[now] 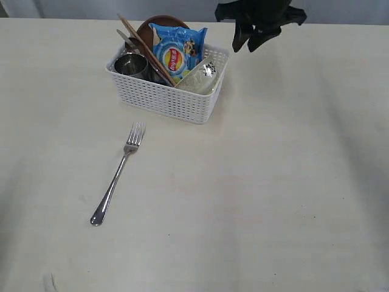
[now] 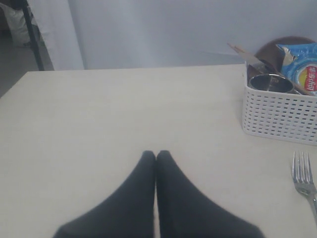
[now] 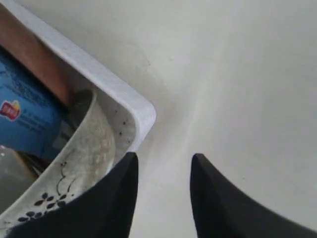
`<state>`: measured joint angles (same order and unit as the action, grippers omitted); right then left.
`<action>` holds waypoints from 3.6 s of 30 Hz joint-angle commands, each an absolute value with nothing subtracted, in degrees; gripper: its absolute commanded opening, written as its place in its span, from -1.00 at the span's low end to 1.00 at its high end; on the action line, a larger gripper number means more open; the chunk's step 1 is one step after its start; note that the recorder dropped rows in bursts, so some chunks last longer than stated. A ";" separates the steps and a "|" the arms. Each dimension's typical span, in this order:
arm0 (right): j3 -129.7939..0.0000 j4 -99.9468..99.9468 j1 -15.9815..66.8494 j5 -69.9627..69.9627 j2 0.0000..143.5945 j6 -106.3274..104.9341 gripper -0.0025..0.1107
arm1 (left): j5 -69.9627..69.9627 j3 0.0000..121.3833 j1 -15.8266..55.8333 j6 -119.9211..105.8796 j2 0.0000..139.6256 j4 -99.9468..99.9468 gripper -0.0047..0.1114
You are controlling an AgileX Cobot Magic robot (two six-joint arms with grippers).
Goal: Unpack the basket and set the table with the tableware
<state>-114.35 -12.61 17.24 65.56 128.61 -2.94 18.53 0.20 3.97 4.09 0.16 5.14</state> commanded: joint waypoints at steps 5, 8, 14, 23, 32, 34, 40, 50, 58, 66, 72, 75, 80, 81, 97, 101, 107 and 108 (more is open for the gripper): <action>-112.93 -16.73 18.40 59.22 131.96 -3.01 -0.35 | 18.50 0.00 3.86 4.24 0.00 4.71 -0.92; -112.93 -16.85 18.40 59.28 133.05 -2.87 -0.35 | 18.50 0.00 3.86 4.24 0.00 4.71 -0.92; -112.93 -16.12 18.40 60.63 133.55 -2.88 -0.54 | 18.50 0.00 3.86 4.24 0.00 4.71 -0.92; -113.94 -11.89 16.56 60.94 133.29 -0.95 -0.96 | 18.50 0.00 3.86 4.24 0.00 4.71 -0.92; -113.94 -8.90 7.08 67.56 132.03 0.72 -0.96 | 18.50 0.00 3.86 4.09 0.00 4.71 -0.92; -113.94 -8.79 6.10 69.49 131.64 -1.44 -0.96 | 18.50 0.00 3.86 4.09 0.00 4.71 -0.92; -113.83 -8.65 6.10 69.96 131.64 -5.00 -0.96 | 18.50 0.00 3.86 4.09 0.00 4.71 -0.92; -113.83 -8.65 6.93 69.96 131.49 -4.32 -0.17 | 18.50 0.00 3.86 4.09 0.00 4.71 -0.92; -113.83 -3.61 6.93 69.96 126.32 -4.42 -0.16 | 18.50 0.00 3.86 4.09 0.00 4.71 -0.92; -113.83 -17.68 8.90 69.48 119.63 -21.26 -0.16 | 18.50 0.00 3.86 4.09 0.00 4.71 -0.92; -113.83 -25.76 18.02 66.53 120.35 -34.91 -0.16 | 18.50 0.00 3.86 4.26 0.00 4.71 -0.92; -113.83 -22.90 23.71 62.13 122.11 -36.03 -0.16 | 18.50 0.00 3.86 4.26 0.00 4.71 -0.92; -113.83 -11.18 30.56 52.64 125.73 -31.29 -0.16 | 18.50 0.00 3.86 4.26 0.00 4.71 -0.92; -113.83 -9.65 31.12 51.53 126.22 -29.86 -0.16 | 18.50 0.00 3.86 4.26 0.00 4.71 -0.92; -113.83 -0.83 31.36 49.86 129.73 -26.30 -0.49 | 18.50 0.00 3.86 4.26 0.00 4.71 -0.92; -113.83 -0.83 31.36 50.01 130.42 -26.30 -0.70 | 18.50 0.00 3.86 4.02 0.00 4.71 -0.92; -113.83 -0.59 31.49 50.01 130.31 -26.71 -0.96 | 18.50 0.00 3.86 4.02 0.00 4.71 -0.92; -113.83 -0.34 31.49 50.01 130.31 -26.71 -0.96 | 18.50 0.00 3.86 4.02 0.00 4.71 -0.92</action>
<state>-113.81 -0.45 31.65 49.92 130.54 -26.13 18.53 0.20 3.97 4.09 0.16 5.14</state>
